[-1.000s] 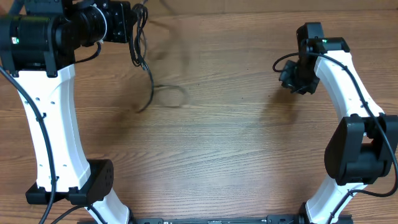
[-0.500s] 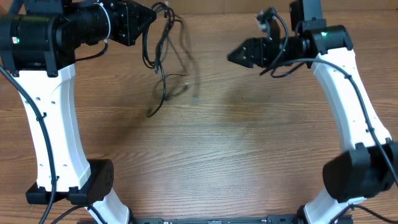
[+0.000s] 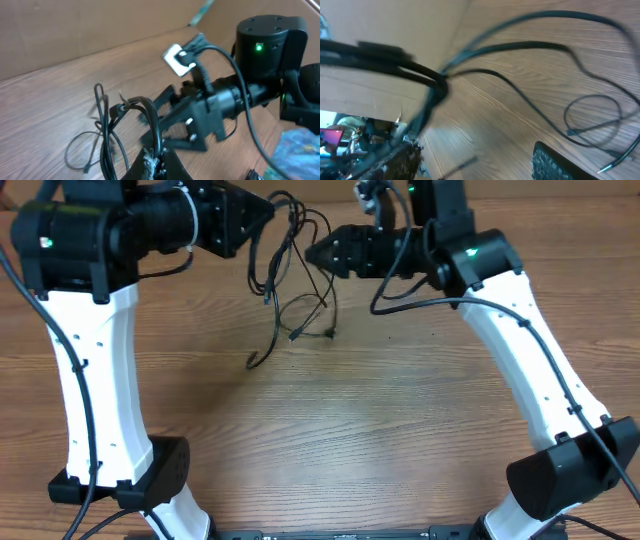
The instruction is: Untangle cables
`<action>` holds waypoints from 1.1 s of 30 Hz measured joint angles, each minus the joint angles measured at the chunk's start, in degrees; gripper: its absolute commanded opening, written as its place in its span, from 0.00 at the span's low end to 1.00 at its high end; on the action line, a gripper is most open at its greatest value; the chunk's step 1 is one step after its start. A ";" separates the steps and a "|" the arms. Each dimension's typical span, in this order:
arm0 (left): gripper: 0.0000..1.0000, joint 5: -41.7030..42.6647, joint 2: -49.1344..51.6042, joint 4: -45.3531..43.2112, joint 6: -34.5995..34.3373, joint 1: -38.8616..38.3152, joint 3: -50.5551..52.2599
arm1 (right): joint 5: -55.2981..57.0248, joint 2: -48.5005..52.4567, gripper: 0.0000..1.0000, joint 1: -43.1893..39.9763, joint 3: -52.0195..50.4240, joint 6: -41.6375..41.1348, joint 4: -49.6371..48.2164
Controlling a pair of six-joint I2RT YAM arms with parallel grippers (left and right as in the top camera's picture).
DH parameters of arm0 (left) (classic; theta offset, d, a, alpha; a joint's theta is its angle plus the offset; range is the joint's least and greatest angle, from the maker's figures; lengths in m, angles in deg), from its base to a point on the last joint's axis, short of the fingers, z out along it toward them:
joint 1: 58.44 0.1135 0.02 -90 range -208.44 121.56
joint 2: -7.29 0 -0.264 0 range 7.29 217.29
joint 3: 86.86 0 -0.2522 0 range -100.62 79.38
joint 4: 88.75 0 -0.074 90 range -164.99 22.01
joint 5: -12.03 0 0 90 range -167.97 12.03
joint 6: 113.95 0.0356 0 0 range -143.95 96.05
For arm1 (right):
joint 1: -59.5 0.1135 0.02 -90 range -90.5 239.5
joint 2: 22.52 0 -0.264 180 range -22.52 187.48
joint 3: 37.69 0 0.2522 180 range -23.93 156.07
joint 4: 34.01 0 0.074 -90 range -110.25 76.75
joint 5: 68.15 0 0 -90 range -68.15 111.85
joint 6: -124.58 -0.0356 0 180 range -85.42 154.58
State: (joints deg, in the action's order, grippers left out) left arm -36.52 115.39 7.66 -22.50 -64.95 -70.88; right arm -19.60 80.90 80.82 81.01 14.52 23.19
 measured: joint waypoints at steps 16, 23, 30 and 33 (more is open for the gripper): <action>0.04 -3.52 0.63 -0.74 -1.51 -2.43 0.00 | 15.19 0.00 0.57 4.28 0.00 -9.73 2.91; 0.04 -3.85 0.83 -0.94 -1.53 -2.43 0.00 | 17.68 0.15 0.49 4.31 -0.13 -11.15 5.46; 0.04 -4.35 1.68 -3.43 -1.77 -2.43 0.33 | 27.17 2.54 0.48 4.59 -1.05 -12.28 14.62; 0.04 -3.96 1.40 -5.35 -2.64 -1.81 0.24 | 35.47 5.88 0.48 3.82 -2.58 -12.61 18.84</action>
State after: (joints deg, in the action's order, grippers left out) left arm -40.48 116.79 2.31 -25.15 -66.76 -70.63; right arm 15.87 86.78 84.65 78.44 1.91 42.03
